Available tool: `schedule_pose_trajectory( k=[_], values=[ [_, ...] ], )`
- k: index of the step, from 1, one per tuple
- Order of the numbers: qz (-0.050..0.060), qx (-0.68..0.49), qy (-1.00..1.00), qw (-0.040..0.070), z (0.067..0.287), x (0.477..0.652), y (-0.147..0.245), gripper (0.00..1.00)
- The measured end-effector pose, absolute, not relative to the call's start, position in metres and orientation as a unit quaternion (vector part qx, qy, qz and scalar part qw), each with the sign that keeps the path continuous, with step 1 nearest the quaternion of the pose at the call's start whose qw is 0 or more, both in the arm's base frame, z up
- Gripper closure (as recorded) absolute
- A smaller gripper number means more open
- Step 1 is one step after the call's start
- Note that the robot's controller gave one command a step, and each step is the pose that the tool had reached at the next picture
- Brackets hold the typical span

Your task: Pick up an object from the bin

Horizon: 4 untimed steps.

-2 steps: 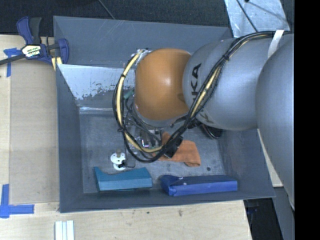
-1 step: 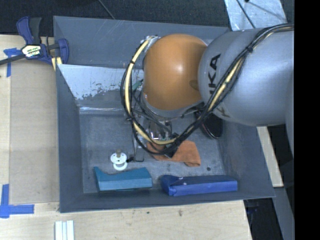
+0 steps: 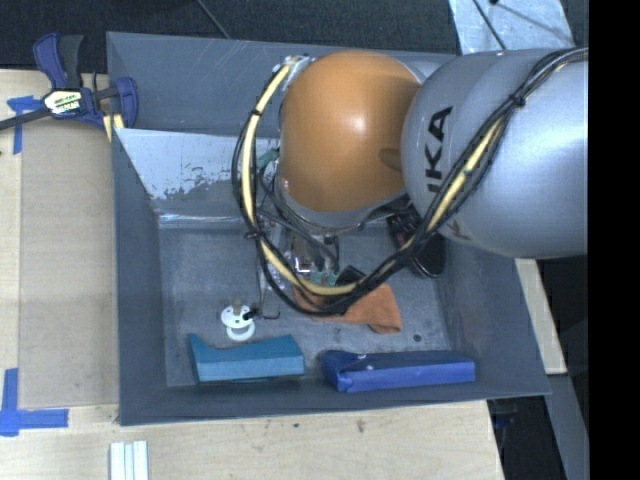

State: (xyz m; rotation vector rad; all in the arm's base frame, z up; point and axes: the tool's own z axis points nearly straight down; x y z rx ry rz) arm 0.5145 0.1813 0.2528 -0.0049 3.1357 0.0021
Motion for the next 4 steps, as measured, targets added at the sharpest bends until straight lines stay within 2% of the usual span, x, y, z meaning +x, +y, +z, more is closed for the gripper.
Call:
schedule_pose_trajectory(
  k=[1, 2, 3, 4],
  values=[
    [0.0, -0.015, 1.0, -0.001, 0.289, 0.512, 0.139, 0.0],
    [0.0, 0.031, 0.999, 0.004, 0.313, 0.511, 0.117, 0.0],
    [0.001, -0.005, 1.0, 0.004, 0.272, 0.526, 0.084, 0.0],
    [0.0, -0.038, 0.999, 0.001, 0.245, 0.536, 0.06, 0.0]
  ],
)
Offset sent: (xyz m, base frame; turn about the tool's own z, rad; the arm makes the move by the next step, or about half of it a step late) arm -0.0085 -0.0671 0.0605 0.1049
